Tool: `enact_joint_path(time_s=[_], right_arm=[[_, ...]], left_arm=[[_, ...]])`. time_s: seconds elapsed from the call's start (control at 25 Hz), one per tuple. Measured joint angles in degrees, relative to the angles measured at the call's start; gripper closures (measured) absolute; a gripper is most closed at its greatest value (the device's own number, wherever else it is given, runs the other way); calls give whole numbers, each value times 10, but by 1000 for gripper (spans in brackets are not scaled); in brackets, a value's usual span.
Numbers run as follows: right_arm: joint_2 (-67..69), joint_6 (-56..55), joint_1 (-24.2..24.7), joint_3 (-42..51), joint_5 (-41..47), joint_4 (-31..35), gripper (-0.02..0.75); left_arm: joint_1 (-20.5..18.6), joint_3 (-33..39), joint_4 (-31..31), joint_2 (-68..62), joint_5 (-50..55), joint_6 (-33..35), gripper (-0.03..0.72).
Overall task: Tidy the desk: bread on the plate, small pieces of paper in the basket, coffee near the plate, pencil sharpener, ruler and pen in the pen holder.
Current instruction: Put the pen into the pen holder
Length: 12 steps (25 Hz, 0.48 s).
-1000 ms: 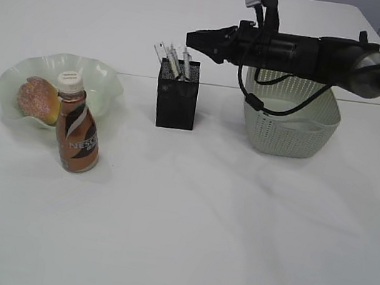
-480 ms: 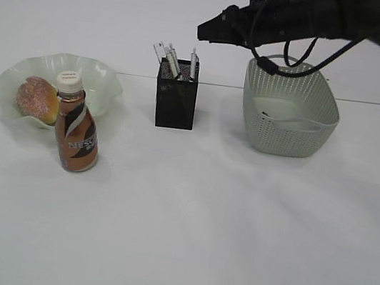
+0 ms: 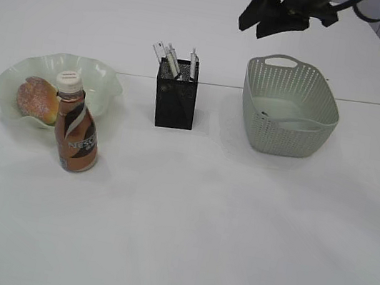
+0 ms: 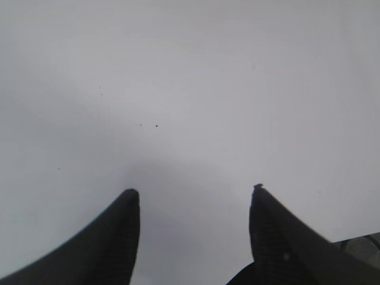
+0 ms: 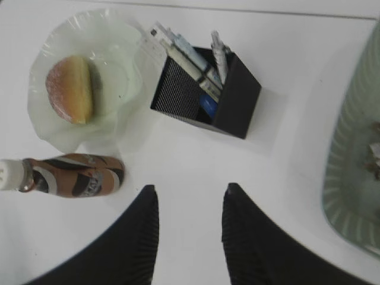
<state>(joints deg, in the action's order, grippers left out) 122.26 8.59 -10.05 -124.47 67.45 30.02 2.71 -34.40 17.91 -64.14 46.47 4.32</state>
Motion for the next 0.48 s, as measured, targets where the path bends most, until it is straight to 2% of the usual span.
enact_joint_path(time_s=[0.2, 0.48], right_arm=[[-28, -46, -9, 5, 35, -124, 471], [-110, -71, -9, 116, 37, -207, 471]], left_arm=[[0, 0, 0, 0, -5, 0, 255], [0, 0, 0, 8, -10, 0, 255]])
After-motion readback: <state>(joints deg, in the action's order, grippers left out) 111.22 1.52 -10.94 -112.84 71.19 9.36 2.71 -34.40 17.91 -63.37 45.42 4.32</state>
